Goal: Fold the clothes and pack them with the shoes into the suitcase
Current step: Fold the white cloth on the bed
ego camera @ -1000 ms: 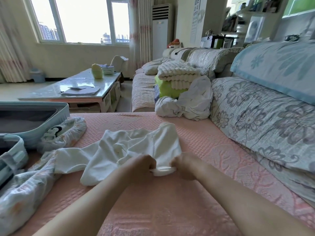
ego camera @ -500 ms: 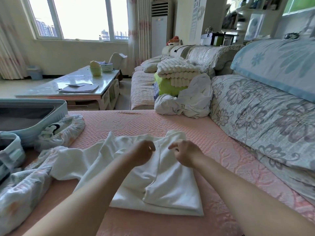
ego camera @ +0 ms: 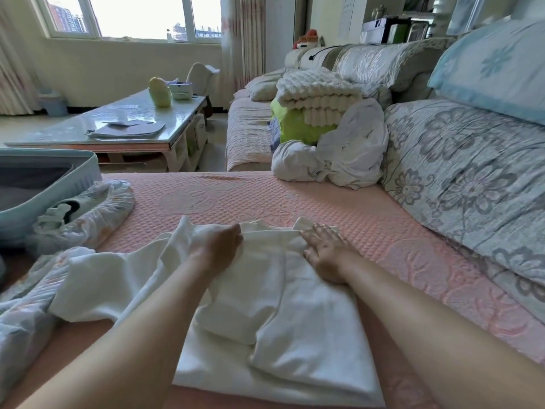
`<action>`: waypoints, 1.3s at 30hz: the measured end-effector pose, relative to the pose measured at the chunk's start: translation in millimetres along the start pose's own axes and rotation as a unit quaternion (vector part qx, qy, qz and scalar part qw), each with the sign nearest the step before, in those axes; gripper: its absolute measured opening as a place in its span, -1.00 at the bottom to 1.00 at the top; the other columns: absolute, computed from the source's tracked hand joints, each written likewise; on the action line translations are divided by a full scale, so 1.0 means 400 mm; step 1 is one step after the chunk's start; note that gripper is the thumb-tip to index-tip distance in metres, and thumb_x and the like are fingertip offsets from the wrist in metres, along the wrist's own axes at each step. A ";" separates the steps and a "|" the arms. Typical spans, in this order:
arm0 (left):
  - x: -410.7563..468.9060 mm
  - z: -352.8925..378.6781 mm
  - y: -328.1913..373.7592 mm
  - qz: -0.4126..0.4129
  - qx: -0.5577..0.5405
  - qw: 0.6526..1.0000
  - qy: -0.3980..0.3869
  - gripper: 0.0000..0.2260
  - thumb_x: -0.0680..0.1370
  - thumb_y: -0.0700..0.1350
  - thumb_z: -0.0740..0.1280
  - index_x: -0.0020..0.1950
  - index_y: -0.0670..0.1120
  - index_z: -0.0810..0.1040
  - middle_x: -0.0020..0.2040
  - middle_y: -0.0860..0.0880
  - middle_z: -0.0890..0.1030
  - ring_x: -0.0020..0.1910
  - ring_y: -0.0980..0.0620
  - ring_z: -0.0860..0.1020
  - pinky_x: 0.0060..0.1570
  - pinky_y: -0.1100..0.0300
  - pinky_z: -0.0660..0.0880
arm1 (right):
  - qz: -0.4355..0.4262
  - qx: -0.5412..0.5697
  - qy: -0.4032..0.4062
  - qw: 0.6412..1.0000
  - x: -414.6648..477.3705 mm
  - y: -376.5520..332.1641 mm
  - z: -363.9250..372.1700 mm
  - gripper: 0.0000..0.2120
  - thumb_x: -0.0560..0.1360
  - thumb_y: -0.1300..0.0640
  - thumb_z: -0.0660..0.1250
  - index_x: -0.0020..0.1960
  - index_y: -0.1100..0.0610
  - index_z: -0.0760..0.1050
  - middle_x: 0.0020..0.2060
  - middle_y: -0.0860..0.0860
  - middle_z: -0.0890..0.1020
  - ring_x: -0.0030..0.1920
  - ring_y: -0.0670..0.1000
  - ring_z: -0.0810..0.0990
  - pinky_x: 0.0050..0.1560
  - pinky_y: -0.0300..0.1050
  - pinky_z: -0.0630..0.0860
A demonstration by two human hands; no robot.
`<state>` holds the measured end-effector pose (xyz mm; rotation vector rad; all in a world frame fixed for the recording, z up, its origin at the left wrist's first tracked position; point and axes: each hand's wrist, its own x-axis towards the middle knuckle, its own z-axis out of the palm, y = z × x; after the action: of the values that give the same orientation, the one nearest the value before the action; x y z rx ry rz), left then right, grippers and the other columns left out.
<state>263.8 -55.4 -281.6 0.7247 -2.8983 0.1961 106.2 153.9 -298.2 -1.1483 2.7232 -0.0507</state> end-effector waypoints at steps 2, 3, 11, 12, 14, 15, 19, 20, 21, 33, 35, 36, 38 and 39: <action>0.012 -0.011 -0.034 -0.030 -0.001 0.998 0.048 -0.76 0.68 0.08 0.13 0.13 0.00 0.52 0.10 -0.07 0.63 0.07 -0.12 0.60 -0.11 0.10 0.45 | 0.002 -0.016 0.004 1.000 0.002 -0.002 0.003 -0.43 0.68 -0.18 -0.06 0.64 -0.13 -0.11 0.63 0.02 -0.15 0.62 0.05 -0.20 0.59 0.08 -0.23; 0.013 -0.014 -0.044 -0.038 -0.009 0.997 0.060 -0.79 0.66 0.06 0.19 0.12 0.00 0.54 0.11 -0.06 0.62 0.10 -0.10 0.58 -0.05 0.09 0.47 | 0.002 -0.030 0.005 1.000 0.003 -0.005 0.007 -0.43 0.68 -0.17 -0.08 0.64 -0.13 -0.12 0.63 0.04 -0.15 0.62 0.06 -0.19 0.58 0.08 -0.23; -0.053 -0.034 -0.088 -0.120 -0.153 0.975 0.105 -0.82 0.62 -0.11 0.26 0.22 -0.06 0.45 0.08 -0.13 0.59 0.00 -0.19 0.58 -0.13 0.06 0.45 | -0.053 -0.065 0.090 0.992 -0.014 -0.103 -0.004 -0.43 0.63 0.14 0.03 0.63 -0.01 0.06 0.63 0.12 -0.02 0.62 0.12 -0.08 0.58 0.07 -0.18; -0.069 -0.030 -0.101 -0.130 -0.158 0.975 0.087 -0.82 0.62 -0.14 0.23 0.22 -0.04 0.45 0.07 -0.12 0.57 -0.05 -0.17 0.56 -0.17 0.08 0.42 | -0.077 -0.032 0.098 0.992 -0.021 -0.127 -0.005 -0.46 0.64 0.12 0.04 0.62 -0.03 0.10 0.63 0.11 0.04 0.62 0.10 -0.03 0.58 0.04 -0.14; -0.113 -0.017 -0.126 -0.068 -0.162 0.983 0.060 -0.76 0.57 -0.25 0.21 0.14 0.03 0.49 0.07 -0.03 0.53 -0.08 -0.09 0.51 -0.17 0.09 0.42 | -0.113 0.019 0.070 0.991 -0.038 -0.172 -0.002 -0.48 0.67 0.00 0.06 0.62 -0.07 0.11 0.63 0.08 0.04 0.62 0.07 -0.01 0.57 0.02 -0.11; -0.134 -0.006 -0.137 -0.008 -0.166 0.985 0.049 -0.71 0.53 -0.29 0.22 0.11 0.06 0.53 0.09 0.01 0.51 -0.02 -0.07 0.52 -0.12 0.11 0.45 | -0.122 0.024 0.039 0.991 -0.045 -0.189 0.004 -0.47 0.68 -0.08 0.05 0.63 -0.10 0.07 0.63 0.06 -0.01 0.62 0.06 -0.04 0.57 0.03 -0.14; -0.158 -0.003 -0.155 0.104 -0.116 0.987 0.035 -0.57 0.50 -0.25 0.25 0.23 0.19 0.59 0.21 0.09 0.53 0.21 -0.01 0.48 0.16 0.11 0.39 | -0.122 -0.006 -0.019 0.992 -0.053 -0.211 0.036 -0.40 0.66 -0.23 -0.01 0.64 -0.13 -0.05 0.64 0.05 -0.11 0.62 0.06 -0.15 0.58 0.05 -0.20; -0.154 -0.005 -0.152 0.106 -0.094 0.989 0.038 -0.59 0.53 -0.21 0.26 0.25 0.22 0.58 0.23 0.10 0.53 0.23 0.00 0.49 0.18 0.10 0.38 | -0.121 -0.007 -0.014 0.992 -0.053 -0.211 0.039 -0.40 0.66 -0.24 -0.01 0.64 -0.13 -0.05 0.64 0.05 -0.10 0.62 0.06 -0.15 0.59 0.05 -0.20; -0.148 -0.008 -0.152 0.112 -0.071 0.990 0.041 -0.64 0.56 -0.15 0.27 0.25 0.24 0.58 0.24 0.11 0.54 0.22 0.00 0.51 0.15 0.11 0.40 | -0.121 -0.007 -0.010 0.993 -0.054 -0.212 0.040 -0.40 0.66 -0.24 0.00 0.64 -0.14 -0.05 0.64 0.05 -0.10 0.62 0.05 -0.15 0.58 0.04 -0.20; -0.051 -0.029 -0.209 -0.169 -0.221 0.954 0.114 -0.69 0.53 -0.22 0.24 0.09 0.04 0.70 0.11 -0.12 0.68 0.11 -0.16 0.61 0.15 0.08 0.51 | -0.119 0.016 0.006 0.993 -0.045 -0.213 0.047 -0.41 0.65 -0.24 0.02 0.63 -0.17 -0.03 0.64 0.03 -0.05 0.62 0.04 -0.11 0.56 0.02 -0.18; -0.059 -0.026 -0.211 -0.200 -0.225 0.950 0.085 -0.72 0.52 -0.20 0.25 0.10 0.04 0.67 0.13 -0.13 0.66 0.12 -0.16 0.60 0.16 0.08 0.50 | -0.117 0.012 0.006 0.993 -0.045 -0.215 0.048 -0.40 0.65 -0.24 0.02 0.63 -0.16 -0.03 0.64 0.05 -0.05 0.62 0.05 -0.11 0.56 0.03 -0.17; -0.068 -0.018 -0.206 -0.203 -0.217 0.952 0.071 -0.72 0.52 -0.20 0.26 0.14 0.03 0.64 0.16 -0.13 0.63 0.13 -0.17 0.59 0.17 0.06 0.49 | -0.115 0.009 0.003 0.993 -0.046 -0.216 0.047 -0.40 0.65 -0.24 0.02 0.64 -0.15 -0.03 0.64 0.05 -0.06 0.62 0.05 -0.11 0.57 0.03 -0.17; -0.090 -0.004 -0.186 -0.182 -0.187 0.961 0.088 -0.71 0.52 -0.24 0.26 0.21 -0.05 0.56 0.18 -0.16 0.57 0.11 -0.22 0.58 0.11 0.00 0.49 | -0.109 0.007 -0.004 0.994 -0.048 -0.218 0.044 -0.40 0.65 -0.24 0.01 0.64 -0.14 -0.04 0.64 0.06 -0.07 0.62 0.06 -0.12 0.58 0.05 -0.18; -0.105 -0.006 -0.174 -0.167 -0.170 0.965 0.113 -0.74 0.53 -0.25 0.26 0.20 -0.09 0.52 0.16 -0.17 0.55 0.07 -0.23 0.58 0.05 -0.01 0.49 | -0.104 0.005 -0.006 0.995 -0.049 -0.218 0.044 -0.39 0.65 -0.25 0.00 0.64 -0.14 -0.06 0.64 0.07 -0.08 0.62 0.06 -0.13 0.58 0.05 -0.18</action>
<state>334.0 -96.7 -280.4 1.0276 -2.4563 -0.2360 184.4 107.5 -303.3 -1.4210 2.5791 -0.0854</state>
